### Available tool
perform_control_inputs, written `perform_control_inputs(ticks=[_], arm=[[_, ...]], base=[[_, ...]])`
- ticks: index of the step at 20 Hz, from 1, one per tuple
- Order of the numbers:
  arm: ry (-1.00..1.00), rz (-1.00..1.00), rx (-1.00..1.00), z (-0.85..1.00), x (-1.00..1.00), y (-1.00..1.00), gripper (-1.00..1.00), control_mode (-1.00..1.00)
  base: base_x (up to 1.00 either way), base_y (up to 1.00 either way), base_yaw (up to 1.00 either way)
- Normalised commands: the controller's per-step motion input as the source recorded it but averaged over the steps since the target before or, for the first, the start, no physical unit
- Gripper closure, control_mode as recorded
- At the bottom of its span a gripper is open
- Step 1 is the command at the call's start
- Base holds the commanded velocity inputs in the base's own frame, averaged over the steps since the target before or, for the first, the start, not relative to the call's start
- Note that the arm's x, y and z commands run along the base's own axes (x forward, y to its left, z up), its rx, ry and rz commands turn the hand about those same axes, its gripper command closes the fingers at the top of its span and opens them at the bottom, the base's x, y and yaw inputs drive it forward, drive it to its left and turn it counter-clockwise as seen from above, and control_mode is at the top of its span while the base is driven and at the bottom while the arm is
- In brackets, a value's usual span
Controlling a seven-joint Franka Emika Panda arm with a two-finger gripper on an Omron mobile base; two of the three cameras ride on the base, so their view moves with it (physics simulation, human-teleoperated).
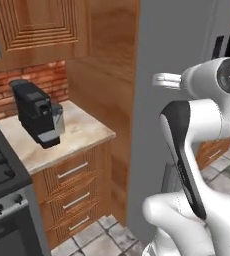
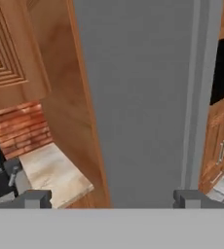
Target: Take the lemon wedge and broccoli from the second highest rack and move them to the highest rack where the lemon wedge and lemon are located, to maximize freezer space. Close the freezer door after rearranging.
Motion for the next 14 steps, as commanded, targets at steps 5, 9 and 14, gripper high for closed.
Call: perform_control_inputs(ticks=[5, 9, 14], arm=[[0.0, 0.0, 0.0, 0.0, 0.0, 0.0, -1.0, 1.0], [0.0, 0.0, 0.0, 0.0, 0.0, 0.0, -1.0, 1.0], [0.0, 0.0, 0.0, 0.0, 0.0, 0.0, -1.0, 1.0]], base=[[0.39, 0.62, -0.51], [0.42, 0.43, -0.48], [0.43, 0.29, -0.4]])
